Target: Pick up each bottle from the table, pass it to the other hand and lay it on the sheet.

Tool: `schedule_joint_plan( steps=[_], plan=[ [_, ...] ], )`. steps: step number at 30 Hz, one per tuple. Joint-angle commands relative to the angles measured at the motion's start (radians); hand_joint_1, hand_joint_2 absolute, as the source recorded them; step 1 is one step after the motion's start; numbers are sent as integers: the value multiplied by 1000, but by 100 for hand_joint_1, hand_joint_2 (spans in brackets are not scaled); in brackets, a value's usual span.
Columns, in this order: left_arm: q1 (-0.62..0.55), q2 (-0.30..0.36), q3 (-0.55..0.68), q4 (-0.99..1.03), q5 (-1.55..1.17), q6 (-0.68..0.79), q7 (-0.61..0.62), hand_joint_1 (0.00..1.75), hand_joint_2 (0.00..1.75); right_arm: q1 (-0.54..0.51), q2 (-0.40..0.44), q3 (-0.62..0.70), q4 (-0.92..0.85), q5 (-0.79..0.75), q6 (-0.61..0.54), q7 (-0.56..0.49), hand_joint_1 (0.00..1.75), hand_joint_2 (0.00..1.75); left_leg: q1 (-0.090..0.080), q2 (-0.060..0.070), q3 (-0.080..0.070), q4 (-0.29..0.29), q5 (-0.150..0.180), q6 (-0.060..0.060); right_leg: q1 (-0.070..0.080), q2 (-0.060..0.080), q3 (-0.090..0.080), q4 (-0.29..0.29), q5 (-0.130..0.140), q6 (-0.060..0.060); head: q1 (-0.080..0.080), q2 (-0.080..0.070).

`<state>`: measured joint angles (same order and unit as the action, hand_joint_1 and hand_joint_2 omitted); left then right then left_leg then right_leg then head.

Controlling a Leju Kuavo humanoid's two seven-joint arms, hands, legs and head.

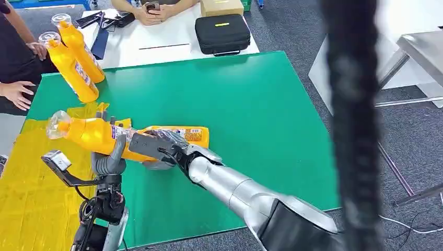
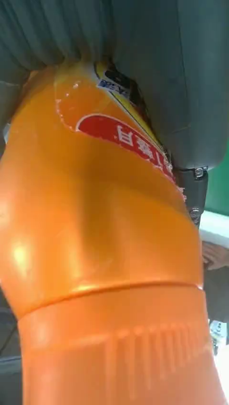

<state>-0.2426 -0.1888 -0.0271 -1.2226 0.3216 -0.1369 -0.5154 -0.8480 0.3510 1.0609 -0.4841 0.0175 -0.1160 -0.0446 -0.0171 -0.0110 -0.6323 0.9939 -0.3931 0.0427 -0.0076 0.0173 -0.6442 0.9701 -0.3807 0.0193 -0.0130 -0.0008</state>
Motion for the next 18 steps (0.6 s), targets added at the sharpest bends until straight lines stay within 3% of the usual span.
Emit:
schedule_joint_plan(
  steps=[1, 7, 14, 15, 16, 17, 18],
  plan=[
    [-40, 5, -5, 40, -14, -2, -4, 175, 175, -35, -2, 146, 35, -29, -5, -4, 175, 175, 2, -1, 6, 1, -3, -3, 2, -3, 7, 0, -3, 0, 0, 0],
    [-32, 8, 2, 31, -14, -1, -7, 175, 175, -45, -2, 130, 85, -34, -16, -19, 175, 175, 1, -1, 3, 0, -1, -2, 1, -3, 4, 0, -1, 0, 0, 0],
    [-32, 11, 6, 30, -12, 0, -9, 175, 175, -47, -2, 123, 104, -33, -21, -29, 175, 175, 3, 0, 12, 3, -7, -6, 3, -4, 13, 2, -7, -1, 0, 0],
    [-33, 13, 8, 29, -12, 0, -9, 175, 175, -47, -2, 121, 109, -33, -21, -33, 145, 175, 2, -2, 8, 2, -4, -5, 2, -4, 10, 1, -5, -1, 0, 0],
    [-32, 12, 14, 26, -15, 7, -19, 175, 175, -47, -2, 113, 112, -32, -22, -45, 7, 175, 3, -2, 10, 3, -6, -5, 3, -5, 11, 1, -6, -1, 0, 0],
    [-33, 25, 43, -14, -189, 229, -96, 175, 175, -68, -2, 34, 152, -46, -15, -101, 0, 0, 2, -1, 6, 1, -3, -3, 2, -3, 7, 0, -3, -1, 0, 0],
    [-33, 25, 43, -14, -189, 229, -96, 175, 175, -68, -2, 34, 152, -46, -15, -101, 0, 0, 1, -1, 6, 1, -3, -3, 1, -3, 7, 0, -3, -1, 0, 0]
  ],
)
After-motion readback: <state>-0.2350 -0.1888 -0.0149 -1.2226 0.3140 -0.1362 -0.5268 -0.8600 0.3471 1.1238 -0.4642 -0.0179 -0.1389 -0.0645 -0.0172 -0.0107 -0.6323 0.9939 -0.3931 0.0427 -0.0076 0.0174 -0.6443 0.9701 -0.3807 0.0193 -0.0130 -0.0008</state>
